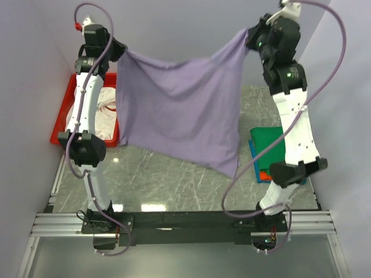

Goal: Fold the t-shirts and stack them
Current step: Flatten the tshirt out

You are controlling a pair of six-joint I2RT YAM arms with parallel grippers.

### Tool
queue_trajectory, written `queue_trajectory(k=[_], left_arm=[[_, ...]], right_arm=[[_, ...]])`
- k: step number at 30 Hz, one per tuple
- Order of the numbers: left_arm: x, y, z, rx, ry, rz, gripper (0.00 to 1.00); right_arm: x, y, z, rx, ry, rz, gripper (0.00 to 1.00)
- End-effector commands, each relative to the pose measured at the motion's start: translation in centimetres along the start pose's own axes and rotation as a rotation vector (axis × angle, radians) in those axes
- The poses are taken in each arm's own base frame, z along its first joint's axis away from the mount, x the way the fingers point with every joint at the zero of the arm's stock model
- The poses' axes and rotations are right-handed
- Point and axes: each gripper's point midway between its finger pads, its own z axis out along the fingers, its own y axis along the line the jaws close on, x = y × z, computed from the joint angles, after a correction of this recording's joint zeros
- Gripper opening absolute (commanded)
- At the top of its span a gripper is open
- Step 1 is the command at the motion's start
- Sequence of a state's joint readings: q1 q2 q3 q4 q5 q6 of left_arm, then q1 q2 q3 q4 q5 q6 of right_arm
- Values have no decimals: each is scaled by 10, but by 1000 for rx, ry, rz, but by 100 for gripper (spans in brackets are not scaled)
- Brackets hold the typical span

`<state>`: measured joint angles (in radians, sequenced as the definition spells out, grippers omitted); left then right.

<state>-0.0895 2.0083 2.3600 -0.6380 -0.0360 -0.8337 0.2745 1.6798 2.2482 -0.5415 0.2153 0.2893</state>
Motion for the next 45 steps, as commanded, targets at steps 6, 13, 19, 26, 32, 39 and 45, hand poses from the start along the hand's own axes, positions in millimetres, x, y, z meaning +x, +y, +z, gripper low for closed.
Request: queue_trajectory(k=[6, 13, 19, 26, 32, 39, 45], left_arm=[[-158, -74, -82, 519, -319, -77, 0], [-148, -38, -75, 485, -270, -53, 0], [-60, 44, -49, 330, -118, -114, 0], [67, 167, -69, 51, 40, -213, 0], [143, 236, -115, -146, 105, -270, 0], [183, 275, -156, -269, 120, -280, 0], [196, 293, -179, -332, 105, -276, 0]], right_arm=[[-179, 5, -78, -100, -579, 66, 0], [-154, -16, -121, -74, -587, 75, 0], [-31, -49, -109, -16, -311, 126, 0], [192, -95, -143, 38, 175, 259, 0], [347, -111, -213, 24, 548, 417, 0], [418, -96, -274, 0, 756, 508, 0], [440, -85, -298, 1, 841, 515, 0]])
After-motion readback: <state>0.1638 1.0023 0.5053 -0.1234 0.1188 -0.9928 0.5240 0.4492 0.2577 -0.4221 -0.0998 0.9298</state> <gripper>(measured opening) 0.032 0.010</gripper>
